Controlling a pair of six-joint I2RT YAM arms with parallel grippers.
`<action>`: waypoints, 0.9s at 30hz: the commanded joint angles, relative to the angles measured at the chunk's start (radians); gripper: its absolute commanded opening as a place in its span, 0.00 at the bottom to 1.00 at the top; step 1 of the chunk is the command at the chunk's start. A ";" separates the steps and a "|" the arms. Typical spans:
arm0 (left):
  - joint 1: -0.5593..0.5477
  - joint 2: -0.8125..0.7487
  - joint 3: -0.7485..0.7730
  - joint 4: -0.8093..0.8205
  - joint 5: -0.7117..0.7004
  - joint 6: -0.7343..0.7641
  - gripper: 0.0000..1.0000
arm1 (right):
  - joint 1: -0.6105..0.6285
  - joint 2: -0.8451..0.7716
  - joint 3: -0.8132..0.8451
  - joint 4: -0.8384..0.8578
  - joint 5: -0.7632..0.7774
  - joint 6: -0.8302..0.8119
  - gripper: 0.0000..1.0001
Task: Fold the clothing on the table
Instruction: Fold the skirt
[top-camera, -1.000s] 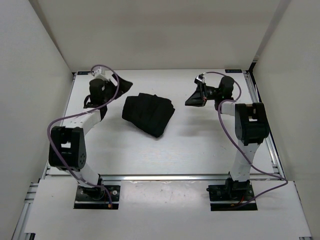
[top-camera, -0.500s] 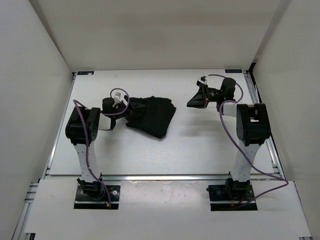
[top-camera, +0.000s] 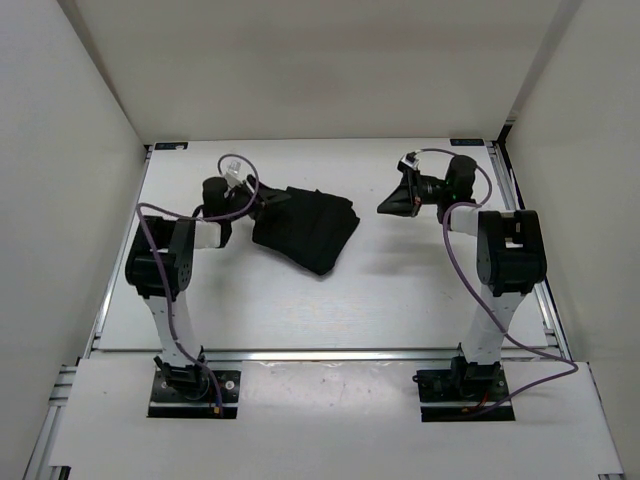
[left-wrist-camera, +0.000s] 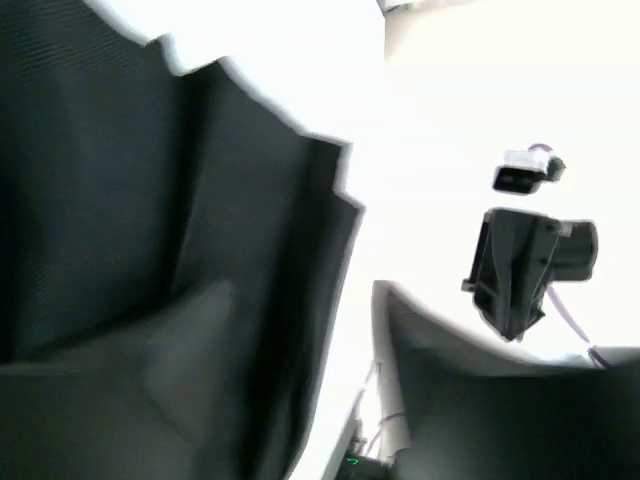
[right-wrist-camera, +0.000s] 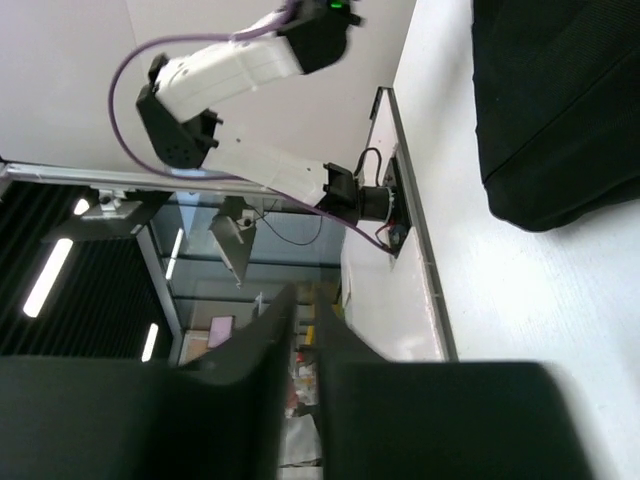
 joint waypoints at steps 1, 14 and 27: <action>-0.029 -0.174 0.082 -0.045 -0.044 0.100 0.50 | -0.011 -0.042 -0.017 0.000 -0.184 -0.013 0.10; -0.130 0.089 0.053 0.248 0.223 -0.202 0.00 | -0.017 -0.040 -0.024 0.024 -0.175 0.007 0.00; -0.119 0.211 0.128 0.241 0.215 -0.225 0.00 | -0.008 -0.057 -0.011 -0.020 -0.184 -0.024 0.05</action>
